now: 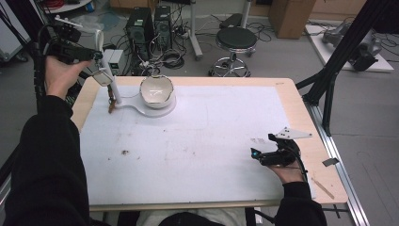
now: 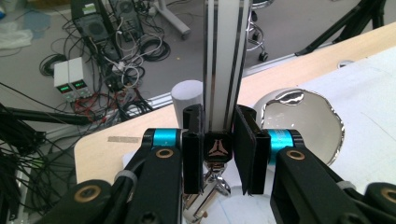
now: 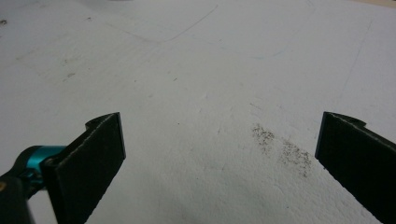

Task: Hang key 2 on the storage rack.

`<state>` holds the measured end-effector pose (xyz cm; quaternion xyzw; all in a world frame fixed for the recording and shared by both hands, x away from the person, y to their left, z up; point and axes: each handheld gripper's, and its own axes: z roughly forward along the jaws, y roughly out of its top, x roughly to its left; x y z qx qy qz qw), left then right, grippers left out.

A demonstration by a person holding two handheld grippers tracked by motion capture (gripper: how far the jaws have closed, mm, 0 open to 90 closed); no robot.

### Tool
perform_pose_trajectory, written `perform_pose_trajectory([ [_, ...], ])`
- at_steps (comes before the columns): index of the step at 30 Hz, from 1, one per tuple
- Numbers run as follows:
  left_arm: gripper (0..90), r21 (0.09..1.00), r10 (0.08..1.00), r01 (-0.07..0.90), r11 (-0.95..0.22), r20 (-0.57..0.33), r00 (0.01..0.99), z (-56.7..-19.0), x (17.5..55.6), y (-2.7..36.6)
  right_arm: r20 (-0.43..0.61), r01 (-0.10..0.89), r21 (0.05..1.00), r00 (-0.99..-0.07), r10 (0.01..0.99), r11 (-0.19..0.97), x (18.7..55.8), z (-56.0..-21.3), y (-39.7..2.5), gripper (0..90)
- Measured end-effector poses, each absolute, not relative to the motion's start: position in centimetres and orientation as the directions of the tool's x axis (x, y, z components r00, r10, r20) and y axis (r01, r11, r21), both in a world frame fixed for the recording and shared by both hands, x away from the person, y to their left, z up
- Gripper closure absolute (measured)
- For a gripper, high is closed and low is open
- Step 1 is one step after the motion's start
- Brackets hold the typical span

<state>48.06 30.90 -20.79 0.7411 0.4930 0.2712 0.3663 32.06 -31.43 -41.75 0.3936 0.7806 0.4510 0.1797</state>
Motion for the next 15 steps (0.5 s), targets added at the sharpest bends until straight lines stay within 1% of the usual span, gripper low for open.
perform_pose_trajectory([
  [8,73.9,0.813,0.926,0.524,-0.253,0.047,0.375,-20.78,48.15,30.21,0.072,0.452,0.845,-0.627,0.776,0.287,32.07,-41.77,-31.42,0.6],
  [15,73.9,0.797,0.928,0.542,-0.266,0.06,0.366,-21.24,48.51,30.1,0.075,0.454,0.845,-0.627,0.776,0.284,32.08,-41.77,-31.46,0.5],
])
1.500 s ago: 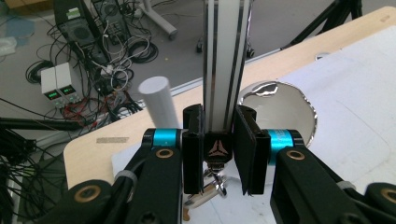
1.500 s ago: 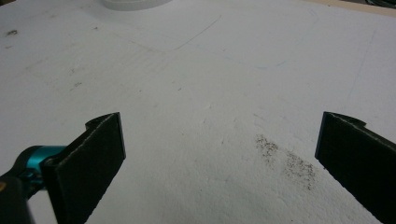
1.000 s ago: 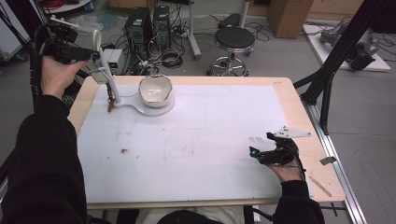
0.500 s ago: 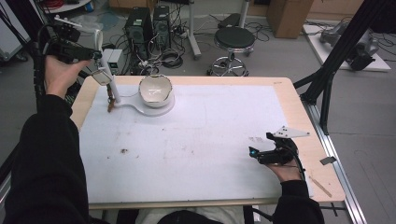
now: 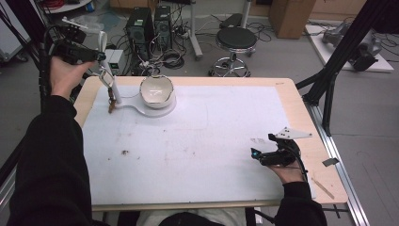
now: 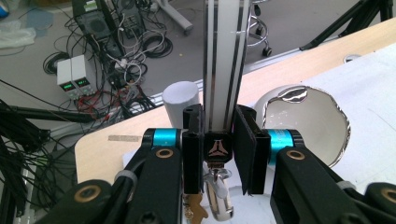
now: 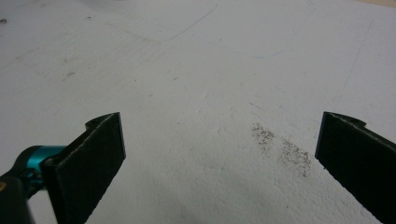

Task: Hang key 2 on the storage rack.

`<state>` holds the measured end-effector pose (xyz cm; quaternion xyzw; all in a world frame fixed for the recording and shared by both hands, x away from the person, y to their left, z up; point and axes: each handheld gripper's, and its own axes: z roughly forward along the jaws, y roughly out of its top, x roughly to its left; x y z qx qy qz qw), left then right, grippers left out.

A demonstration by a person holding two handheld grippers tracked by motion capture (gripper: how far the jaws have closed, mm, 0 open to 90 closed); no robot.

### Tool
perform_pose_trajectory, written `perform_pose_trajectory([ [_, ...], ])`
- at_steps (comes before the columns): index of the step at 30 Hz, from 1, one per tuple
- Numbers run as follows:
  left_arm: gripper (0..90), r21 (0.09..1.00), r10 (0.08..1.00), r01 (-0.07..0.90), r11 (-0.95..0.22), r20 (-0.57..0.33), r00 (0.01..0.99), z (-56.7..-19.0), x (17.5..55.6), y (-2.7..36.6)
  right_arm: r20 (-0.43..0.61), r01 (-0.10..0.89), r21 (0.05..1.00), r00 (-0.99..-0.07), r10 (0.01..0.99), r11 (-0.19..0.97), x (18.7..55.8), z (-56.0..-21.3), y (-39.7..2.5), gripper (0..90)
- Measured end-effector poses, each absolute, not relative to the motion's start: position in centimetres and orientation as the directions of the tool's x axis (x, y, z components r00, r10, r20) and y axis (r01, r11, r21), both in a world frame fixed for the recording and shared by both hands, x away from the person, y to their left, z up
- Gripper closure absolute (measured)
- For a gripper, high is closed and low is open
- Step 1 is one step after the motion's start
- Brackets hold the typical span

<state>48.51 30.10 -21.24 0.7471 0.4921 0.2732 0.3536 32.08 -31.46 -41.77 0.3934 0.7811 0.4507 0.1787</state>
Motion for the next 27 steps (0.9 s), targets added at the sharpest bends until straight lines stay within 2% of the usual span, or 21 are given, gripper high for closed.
perform_pose_trajectory([
  [7,73.8,0.78,0.925,0.558,-0.284,0.069,0.375,-21.8,48.9,29.3,0.071,0.452,0.844,-0.626,0.776,0.288,32.1,-41.8,-31.4,0.5],
  [10,72.9,0.783,0.927,0.568,-0.254,0.031,0.373,-22.2,48.9,29.4,0.076,0.454,0.845,-0.625,0.777,0.282,32.0,-41.7,-31.5,0.5],
  [11,68.8,0.787,0.926,0.567,-0.245,0.017,0.376,-22.3,48.9,29.4,0.074,0.453,0.845,-0.624,0.778,0.283,32.0,-41.7,-31.5,0.6],
  [13,54.0,0.785,0.927,0.572,-0.239,0.009,0.375,-22.4,48.9,29.5,0.07,0.451,0.845,-0.627,0.776,0.288,32.1,-41.8,-31.5,0.6],
  [17,35.4,0.799,0.922,0.554,-0.231,-0.002,0.388,-22.7,48.5,29.8,0.077,0.458,0.842,-0.623,0.779,0.284,32.1,-41.8,-31.5,0.6],
  [23,2.9,0.806,0.888,0.552,-0.213,-0.077,0.454,-23.1,48.0,30.1,0.076,0.459,0.841,-0.623,0.779,0.285,32.1,-41.8,-31.5,0.6],
  [25,1.7,0.824,0.872,0.533,-0.192,-0.105,0.478,-23.2,47.6,30.2,0.075,0.458,0.842,-0.624,0.778,0.286,32.1,-41.8,-31.5,0.5],
  [27,1.7,0.831,0.873,0.522,-0.194,-0.096,0.477,-23.2,47.3,30.3,0.077,0.46,0.841,-0.623,0.779,0.285,32.2,-41.8,-31.5,0.6],
])
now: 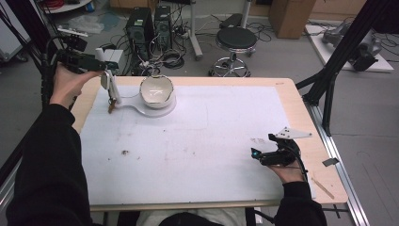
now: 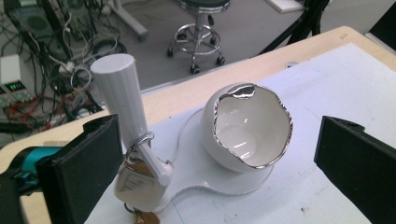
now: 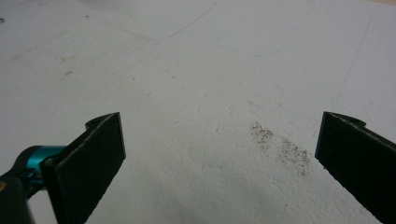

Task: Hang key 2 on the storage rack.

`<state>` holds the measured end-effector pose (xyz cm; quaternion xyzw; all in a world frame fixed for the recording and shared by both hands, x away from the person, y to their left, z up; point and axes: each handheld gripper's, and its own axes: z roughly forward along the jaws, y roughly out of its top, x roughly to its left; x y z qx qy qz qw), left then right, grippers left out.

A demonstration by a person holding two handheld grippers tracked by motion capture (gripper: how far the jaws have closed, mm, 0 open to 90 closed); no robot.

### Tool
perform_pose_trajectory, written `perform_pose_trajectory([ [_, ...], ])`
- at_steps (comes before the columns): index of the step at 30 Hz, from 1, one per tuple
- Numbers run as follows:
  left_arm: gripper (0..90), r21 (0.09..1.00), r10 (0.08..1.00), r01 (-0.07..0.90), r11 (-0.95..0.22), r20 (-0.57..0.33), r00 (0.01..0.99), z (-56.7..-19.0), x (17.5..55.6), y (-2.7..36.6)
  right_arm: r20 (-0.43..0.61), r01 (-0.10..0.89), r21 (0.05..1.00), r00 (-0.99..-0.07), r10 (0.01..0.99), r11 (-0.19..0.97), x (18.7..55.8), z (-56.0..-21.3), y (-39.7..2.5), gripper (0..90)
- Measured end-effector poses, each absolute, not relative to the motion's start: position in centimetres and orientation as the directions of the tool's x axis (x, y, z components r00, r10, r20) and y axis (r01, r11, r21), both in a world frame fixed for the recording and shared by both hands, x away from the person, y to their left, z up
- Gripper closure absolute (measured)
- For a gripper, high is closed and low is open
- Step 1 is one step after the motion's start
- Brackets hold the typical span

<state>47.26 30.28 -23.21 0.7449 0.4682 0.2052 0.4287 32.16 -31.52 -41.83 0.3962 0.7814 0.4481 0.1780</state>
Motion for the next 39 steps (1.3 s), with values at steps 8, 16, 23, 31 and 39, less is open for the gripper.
perform_pose_trajectory([
  [8,1.7,0.849,0.861,0.485,-0.21,-0.074,0.503,-23.8,45.9,30.4,0.073,0.459,0.84,-0.624,0.778,0.289,32.3,-41.9,-31.4,0.5],
  [16,1.7,0.863,0.857,0.453,-0.224,-0.046,0.513,-25.1,44.4,31.2,0.075,0.461,0.84,-0.621,0.78,0.286,32.2,-41.9,-31.4,0.5],
  [23,1.7,0.87,0.846,0.439,-0.224,-0.05,0.531,-25.9,43.3,31.3,0.073,0.462,0.838,-0.62,0.781,0.289,32.2,-41.9,-31.4,0.6],
  [31,1.7,0.873,0.841,0.426,-0.238,-0.035,0.541,-26.9,42.0,31.0,0.071,0.461,0.838,-0.622,0.78,0.292,32.2,-41.9,-31.3,0.5],
  [39,1.7,0.874,0.837,0.425,-0.234,-0.04,0.545,-28.5,40.8,31.1,0.074,0.464,0.837,-0.619,0.782,0.289,32.2,-41.9,-31.3,0.5],
])
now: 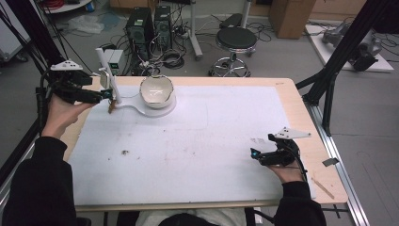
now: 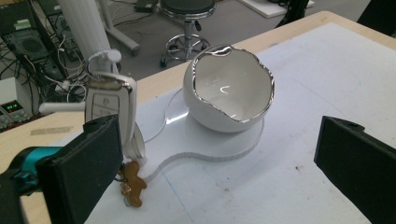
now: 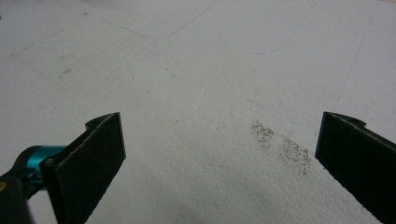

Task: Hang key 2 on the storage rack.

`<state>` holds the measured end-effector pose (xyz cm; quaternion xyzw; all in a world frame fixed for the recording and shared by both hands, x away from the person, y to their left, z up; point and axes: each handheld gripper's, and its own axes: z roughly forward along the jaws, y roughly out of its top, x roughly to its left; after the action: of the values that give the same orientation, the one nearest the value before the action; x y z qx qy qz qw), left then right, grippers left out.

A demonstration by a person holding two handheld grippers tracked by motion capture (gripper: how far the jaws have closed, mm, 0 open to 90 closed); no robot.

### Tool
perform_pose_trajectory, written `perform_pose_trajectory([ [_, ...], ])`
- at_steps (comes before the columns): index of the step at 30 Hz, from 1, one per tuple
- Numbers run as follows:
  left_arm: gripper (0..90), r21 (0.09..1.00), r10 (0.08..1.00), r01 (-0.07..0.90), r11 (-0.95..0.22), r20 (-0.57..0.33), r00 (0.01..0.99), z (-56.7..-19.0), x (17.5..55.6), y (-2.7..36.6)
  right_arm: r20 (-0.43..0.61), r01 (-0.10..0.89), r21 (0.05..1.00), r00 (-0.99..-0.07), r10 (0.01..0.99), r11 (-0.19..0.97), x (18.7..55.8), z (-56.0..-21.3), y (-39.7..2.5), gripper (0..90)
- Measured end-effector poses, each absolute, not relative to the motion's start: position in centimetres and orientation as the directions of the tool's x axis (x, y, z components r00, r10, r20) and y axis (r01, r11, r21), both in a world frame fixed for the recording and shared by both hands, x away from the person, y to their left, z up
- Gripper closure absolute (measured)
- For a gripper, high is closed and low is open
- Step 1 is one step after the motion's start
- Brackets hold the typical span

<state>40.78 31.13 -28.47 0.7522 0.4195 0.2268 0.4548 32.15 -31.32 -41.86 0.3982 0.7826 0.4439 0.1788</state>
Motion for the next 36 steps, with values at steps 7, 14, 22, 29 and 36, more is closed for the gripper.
perform_pose_trajectory([
  [7,1.7,0.887,0.846,0.41,-0.213,-0.043,0.532,-29.9,39.4,31.5,0.072,0.463,0.837,-0.619,0.782,0.29,32.2,-41.9,-31.4,0.6],
  [14,1.7,0.893,0.845,0.399,-0.206,-0.043,0.533,-31.1,38.4,31.2,0.071,0.465,0.834,-0.625,0.777,0.297,32.2,-41.9,-31.1,0.6],
  [22,1.7,0.892,0.843,0.402,-0.208,-0.044,0.536,-32.4,37.2,31.0,0.072,0.461,0.837,-0.626,0.776,0.295,32.1,-41.8,-31.1,0.6],
  [29,1.7,0.886,0.84,0.422,-0.192,-0.073,0.537,-34.2,36.1,30.7,0.07,0.462,0.835,-0.629,0.774,0.3,32.0,-41.8,-31.1,0.5],
  [36,1.7,0.873,0.848,0.455,-0.175,-0.101,0.521,-36.6,35.1,30.9,0.072,0.462,0.835,-0.629,0.774,0.299,32.1,-41.8,-31.1,0.6],
])
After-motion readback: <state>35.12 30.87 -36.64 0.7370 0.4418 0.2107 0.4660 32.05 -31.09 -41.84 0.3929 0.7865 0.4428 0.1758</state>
